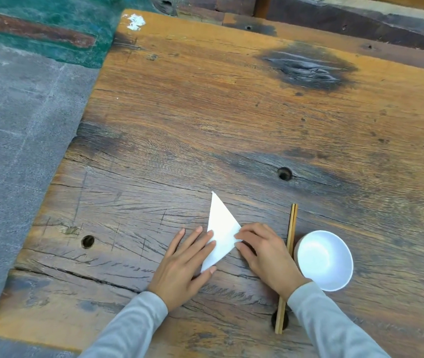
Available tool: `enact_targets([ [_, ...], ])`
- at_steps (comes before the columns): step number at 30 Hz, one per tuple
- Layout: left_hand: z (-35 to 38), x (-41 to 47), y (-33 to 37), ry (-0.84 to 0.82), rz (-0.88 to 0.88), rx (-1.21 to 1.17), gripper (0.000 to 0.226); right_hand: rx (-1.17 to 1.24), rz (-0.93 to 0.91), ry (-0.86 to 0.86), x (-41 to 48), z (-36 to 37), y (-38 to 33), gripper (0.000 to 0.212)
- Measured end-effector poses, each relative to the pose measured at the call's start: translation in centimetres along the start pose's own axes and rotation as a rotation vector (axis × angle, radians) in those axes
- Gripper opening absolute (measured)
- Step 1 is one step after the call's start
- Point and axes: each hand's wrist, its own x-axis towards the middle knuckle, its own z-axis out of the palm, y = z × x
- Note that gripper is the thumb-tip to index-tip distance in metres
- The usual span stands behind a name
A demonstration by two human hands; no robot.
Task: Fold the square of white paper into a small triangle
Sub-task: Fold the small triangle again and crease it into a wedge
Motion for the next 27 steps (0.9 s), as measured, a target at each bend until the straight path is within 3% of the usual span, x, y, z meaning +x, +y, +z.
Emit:
enact_targets([
  [8,0.3,-0.3,0.3,0.073,0.002,-0.054,0.056,0.09,0.069,0.008,-1.1,-0.1,-0.1,0.034],
  [12,0.1,-0.5,0.3,0.097,0.024,-0.062,0.069,0.231,0.317,0.004,-1.2,-0.1,-1.0,0.045],
  [15,0.1,-0.6,0.4,0.094,0.061,-0.013,0.069,0.272,0.558,-0.002,-0.9,-0.1,-1.8,0.04],
  [18,0.1,-0.5,0.7,0.088,0.083,0.006,0.067,0.325,0.686,-0.057,-0.6,-0.2,-2.0,0.03],
  [20,0.0,-0.3,0.8,0.083,0.089,0.013,0.067,0.341,0.706,-0.106,-0.3,-0.4,-2.0,0.017],
  [23,-0.2,-0.2,0.7,0.08,0.085,0.033,0.067,0.381,0.704,-0.153,0.1,-0.6,-2.2,0.014],
  [27,-0.3,-0.2,0.8,0.061,0.07,0.027,0.069,0.553,0.749,-0.072,0.2,-0.6,-2.4,0.005],
])
